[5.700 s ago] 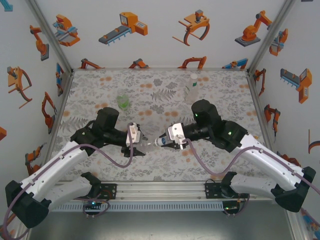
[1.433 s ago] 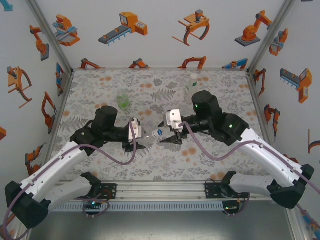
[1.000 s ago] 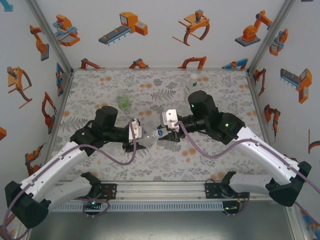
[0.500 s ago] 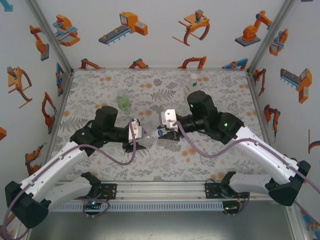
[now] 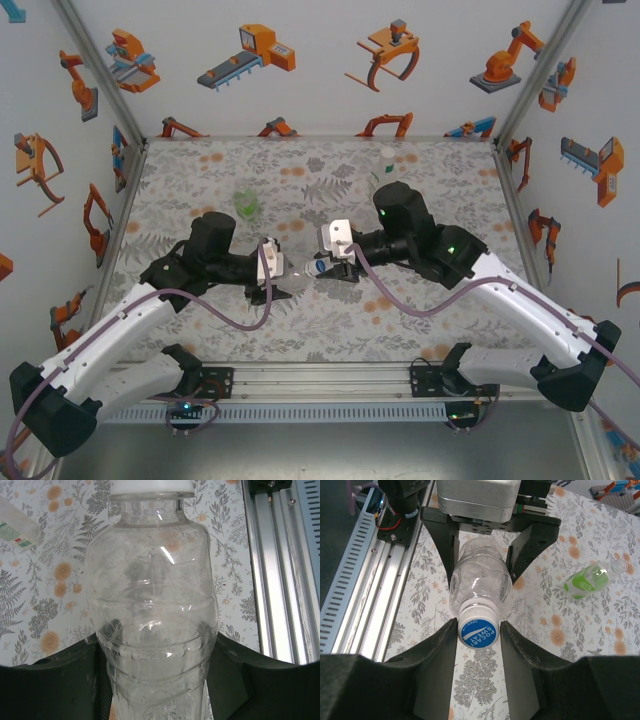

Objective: Screw on the bottle caps

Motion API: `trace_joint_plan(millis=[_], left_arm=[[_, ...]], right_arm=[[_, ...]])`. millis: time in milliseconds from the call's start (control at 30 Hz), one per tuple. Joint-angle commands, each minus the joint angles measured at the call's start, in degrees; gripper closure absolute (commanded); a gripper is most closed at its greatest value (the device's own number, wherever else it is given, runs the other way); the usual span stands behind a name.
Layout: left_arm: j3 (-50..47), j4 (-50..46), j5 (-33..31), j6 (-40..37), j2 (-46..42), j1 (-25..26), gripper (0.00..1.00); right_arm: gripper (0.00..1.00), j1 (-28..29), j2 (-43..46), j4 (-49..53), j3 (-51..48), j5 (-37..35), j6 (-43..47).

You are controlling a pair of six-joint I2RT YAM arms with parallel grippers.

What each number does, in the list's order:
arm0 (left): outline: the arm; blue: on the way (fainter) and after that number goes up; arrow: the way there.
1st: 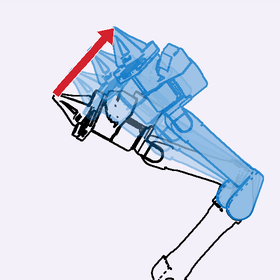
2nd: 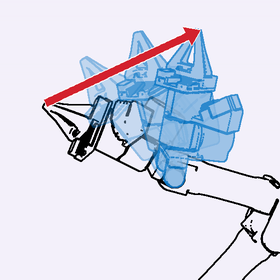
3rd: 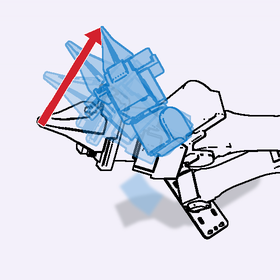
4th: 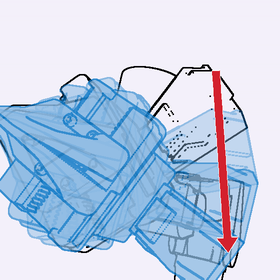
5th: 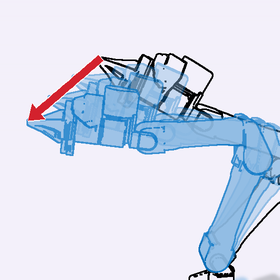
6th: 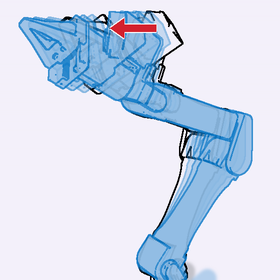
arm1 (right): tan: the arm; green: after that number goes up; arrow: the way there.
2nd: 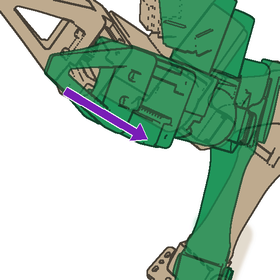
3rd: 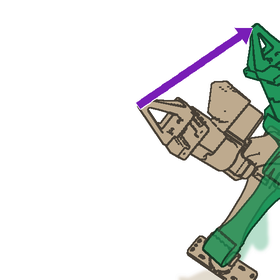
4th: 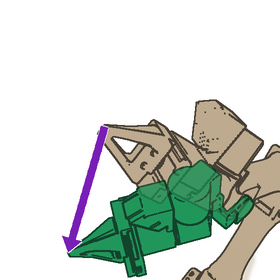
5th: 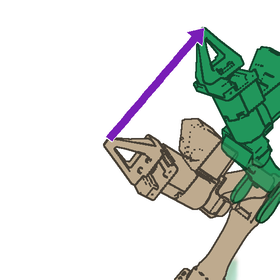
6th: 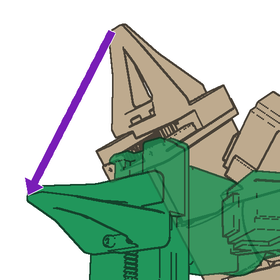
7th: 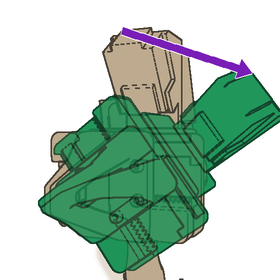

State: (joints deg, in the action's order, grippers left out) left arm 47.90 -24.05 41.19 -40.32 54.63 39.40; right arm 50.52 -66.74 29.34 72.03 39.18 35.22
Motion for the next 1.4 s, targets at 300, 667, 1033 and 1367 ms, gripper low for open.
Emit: trace_joint_plan(millis=[300,667,1033,1367], left_arm=[[1.9,-0.4,1.9,-0.4,-0.3,0.5,1.00],[2.4,-2.5,12.6,-2.1,-0.7,0.5,1.00],[5.2,-8.2,22.5,-4.4,1.7,0.5,1.00],[6.6,-10.8,29.7,-5.1,2.7,0.6,1.00]], right_arm=[[0.77,0.8,1.4,-1.7,-0.6,-0.7,0.9],[1.00,1.3,5.9,-1.8,-2.6,2.2,7.4],[1.00,6.3,7.2,10.3,0.3,2.0,24.5],[1.00,15.0,7.3,14.0,4.2,-3.8,34.0]])
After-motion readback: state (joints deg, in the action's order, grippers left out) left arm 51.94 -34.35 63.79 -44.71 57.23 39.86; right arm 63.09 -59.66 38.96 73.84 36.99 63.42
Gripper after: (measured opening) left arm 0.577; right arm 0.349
